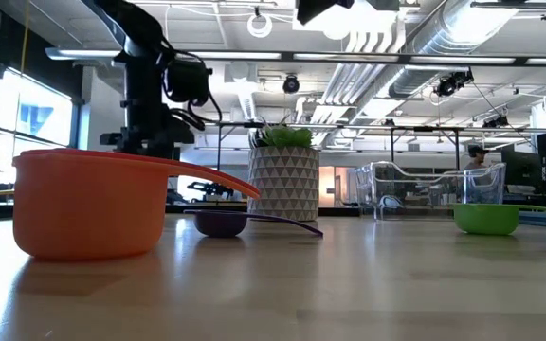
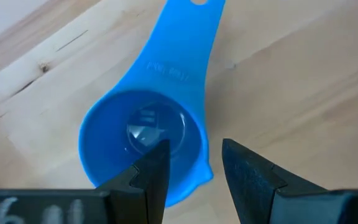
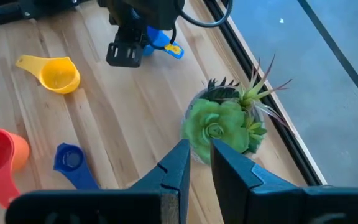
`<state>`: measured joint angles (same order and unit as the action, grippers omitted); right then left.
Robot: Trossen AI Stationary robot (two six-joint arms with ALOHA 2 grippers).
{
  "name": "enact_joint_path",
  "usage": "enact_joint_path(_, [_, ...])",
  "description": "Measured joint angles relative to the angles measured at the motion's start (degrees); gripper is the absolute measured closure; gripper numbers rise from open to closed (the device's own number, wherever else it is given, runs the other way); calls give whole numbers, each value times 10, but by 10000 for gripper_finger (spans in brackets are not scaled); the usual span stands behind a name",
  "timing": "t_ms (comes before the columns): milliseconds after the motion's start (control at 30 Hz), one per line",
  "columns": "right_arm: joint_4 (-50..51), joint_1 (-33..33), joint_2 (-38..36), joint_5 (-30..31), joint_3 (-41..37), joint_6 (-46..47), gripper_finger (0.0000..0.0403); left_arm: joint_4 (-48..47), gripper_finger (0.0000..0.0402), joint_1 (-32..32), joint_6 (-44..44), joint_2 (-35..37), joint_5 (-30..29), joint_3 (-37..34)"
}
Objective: Nest measuring cups in basket
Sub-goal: Stack the blue measuring cup on top of the red measuring cup
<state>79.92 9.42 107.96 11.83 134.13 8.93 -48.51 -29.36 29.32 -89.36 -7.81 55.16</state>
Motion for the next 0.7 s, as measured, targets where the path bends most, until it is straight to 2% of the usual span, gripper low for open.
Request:
enact_joint_path(400, [0,4,0,-3,0,-5,348,35,271,0,4,-53,11,0])
enact_joint_path(700, [0,4,0,-2,0,-15,348,35,338,1,-10,-64,13,0])
